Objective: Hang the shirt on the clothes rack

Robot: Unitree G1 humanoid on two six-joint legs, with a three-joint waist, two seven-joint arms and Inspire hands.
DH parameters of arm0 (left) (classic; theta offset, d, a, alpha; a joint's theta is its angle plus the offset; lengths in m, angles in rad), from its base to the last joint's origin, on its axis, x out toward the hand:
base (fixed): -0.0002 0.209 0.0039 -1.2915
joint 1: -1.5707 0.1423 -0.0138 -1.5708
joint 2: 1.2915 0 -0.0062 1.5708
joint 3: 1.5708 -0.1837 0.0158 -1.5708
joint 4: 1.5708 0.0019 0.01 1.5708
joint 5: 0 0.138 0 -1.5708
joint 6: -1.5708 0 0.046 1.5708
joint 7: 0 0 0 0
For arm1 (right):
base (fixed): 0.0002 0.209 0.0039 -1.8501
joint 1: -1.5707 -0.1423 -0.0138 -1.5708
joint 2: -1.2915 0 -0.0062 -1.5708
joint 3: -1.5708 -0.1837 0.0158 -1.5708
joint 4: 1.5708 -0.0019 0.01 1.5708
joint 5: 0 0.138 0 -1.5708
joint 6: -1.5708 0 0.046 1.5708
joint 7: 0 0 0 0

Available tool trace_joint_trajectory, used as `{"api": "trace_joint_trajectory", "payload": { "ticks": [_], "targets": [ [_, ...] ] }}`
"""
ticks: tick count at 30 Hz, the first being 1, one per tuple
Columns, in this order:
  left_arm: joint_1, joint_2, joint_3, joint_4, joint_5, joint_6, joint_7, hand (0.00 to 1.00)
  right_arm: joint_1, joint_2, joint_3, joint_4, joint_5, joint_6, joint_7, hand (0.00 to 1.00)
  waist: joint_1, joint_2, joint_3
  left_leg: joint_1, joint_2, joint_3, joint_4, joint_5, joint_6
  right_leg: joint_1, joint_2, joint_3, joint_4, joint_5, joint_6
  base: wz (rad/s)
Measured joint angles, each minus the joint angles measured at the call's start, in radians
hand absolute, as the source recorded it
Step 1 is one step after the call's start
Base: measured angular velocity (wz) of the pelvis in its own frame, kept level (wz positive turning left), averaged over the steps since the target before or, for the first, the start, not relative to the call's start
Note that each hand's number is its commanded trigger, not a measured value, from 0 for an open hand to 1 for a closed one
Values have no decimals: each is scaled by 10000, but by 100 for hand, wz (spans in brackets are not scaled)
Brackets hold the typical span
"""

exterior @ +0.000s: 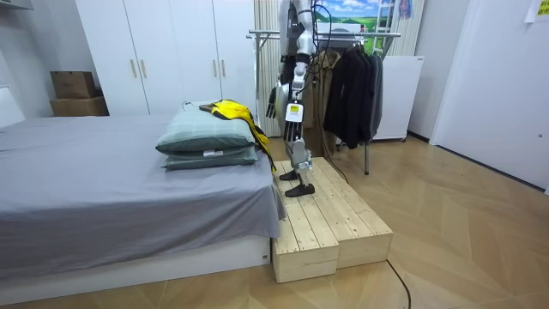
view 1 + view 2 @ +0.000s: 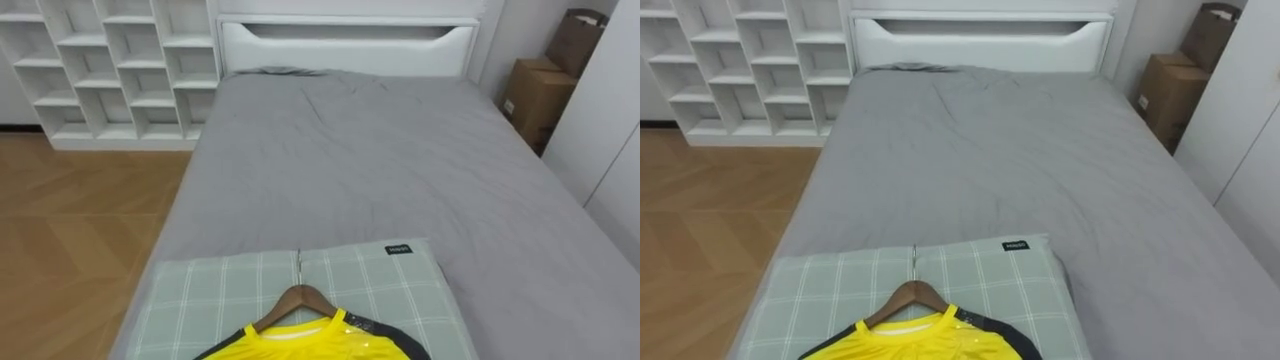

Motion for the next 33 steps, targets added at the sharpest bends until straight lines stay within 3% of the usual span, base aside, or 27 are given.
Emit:
{"api": "trace_joint_trajectory", "payload": {
  "ticks": [11,15,21,33],
  "targets": [
    [38,-39,127,-47,7,36,673,0,14,5,4,-2,-54,28,-307,0,38,-48,8,17,-2,-50,-60,0,-1,1,4,-42,56,1,-2,1],
    [41,-62,568,-120,12,25,973,0,7,4,13,1,-87,57,-396,0,50,-54,-15,42,-4,-44,-19,1,-1,41,-3,-35,54,1,-1,0],
    [-31,-40,1013,-470,12,-19,2270,0,-36,4,20,77,-35,81,-519,0,33,-27,-17,100,-9,-48,-10,1,-1,103,-5,-20,51,-1,-1,0],
    [-287,98,1674,-896,-68,-578,5211,0,-102,-21,-31,57,-239,195,-769,0,-1,73,-5,251,-6,-91,-139,1,-1,192,20,-21,84,1,-5,0]
  ]
}}
